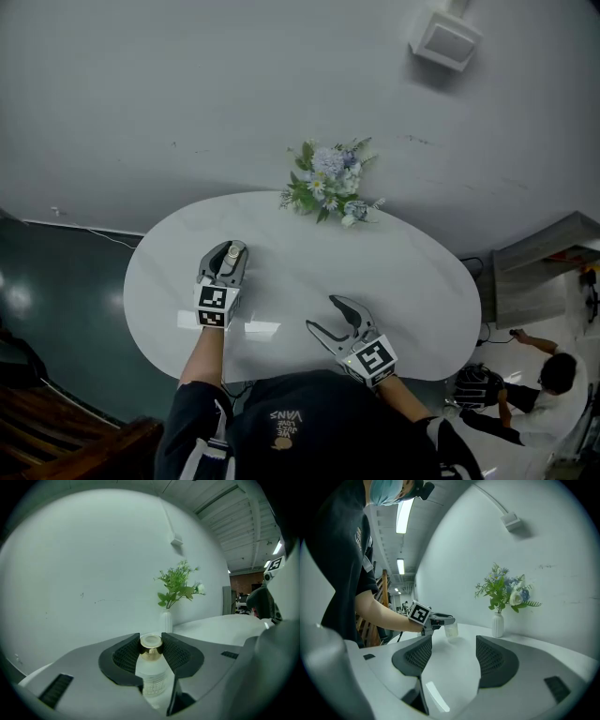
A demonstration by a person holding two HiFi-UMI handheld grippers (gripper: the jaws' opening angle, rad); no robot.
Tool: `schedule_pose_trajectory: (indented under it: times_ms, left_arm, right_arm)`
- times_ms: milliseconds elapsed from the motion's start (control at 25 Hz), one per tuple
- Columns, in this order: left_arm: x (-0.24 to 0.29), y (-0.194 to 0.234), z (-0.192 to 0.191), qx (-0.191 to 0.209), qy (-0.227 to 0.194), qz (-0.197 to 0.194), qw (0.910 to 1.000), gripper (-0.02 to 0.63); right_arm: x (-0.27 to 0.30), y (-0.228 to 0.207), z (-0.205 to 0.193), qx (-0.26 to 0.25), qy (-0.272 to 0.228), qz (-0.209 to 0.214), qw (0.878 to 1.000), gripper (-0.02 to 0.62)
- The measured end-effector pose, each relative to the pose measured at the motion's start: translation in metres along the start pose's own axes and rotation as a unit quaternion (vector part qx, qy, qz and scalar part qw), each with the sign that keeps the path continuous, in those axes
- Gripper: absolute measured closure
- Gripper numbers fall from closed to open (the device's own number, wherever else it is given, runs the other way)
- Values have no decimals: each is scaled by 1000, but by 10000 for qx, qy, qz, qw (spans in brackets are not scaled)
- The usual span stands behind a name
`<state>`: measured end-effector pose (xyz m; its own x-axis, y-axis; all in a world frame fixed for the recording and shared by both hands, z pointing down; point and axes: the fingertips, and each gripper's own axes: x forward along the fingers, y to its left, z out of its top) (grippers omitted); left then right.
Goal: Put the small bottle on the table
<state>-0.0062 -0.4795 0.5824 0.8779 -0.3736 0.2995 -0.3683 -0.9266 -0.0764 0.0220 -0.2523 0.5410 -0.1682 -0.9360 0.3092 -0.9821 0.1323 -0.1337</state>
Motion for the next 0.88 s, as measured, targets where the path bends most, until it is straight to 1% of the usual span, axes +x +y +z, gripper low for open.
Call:
schedule_pose_trajectory:
  times_ms: [280,400,560,640,760,880]
  left_arm:
    - [27,14,-26,-266,199,240,9992,446]
    - [31,18,-27,-381,148,307,9987,446]
    - [34,20,-23,-501,59,294,9983,446]
    - [34,21,-26,-475,56,297,9984,446]
    - [35,22,-27,-411,9,286,9987,446]
    - [36,23,-27,-348,-34,301,9989,446]
  right_arm:
    - [-3,-11,-6,102,118,-197,9997,331]
    - [-3,-15,-6,135,130,-255,9995,331]
    - [-3,-18,-7,130,222,-287,9993,331]
    - [-2,-19,-5,98,326,-300,9990,331]
    - [2,-20,-5,85,196,-260,9994,331]
    - [6,-19,-5,102,167,-193,9996,331]
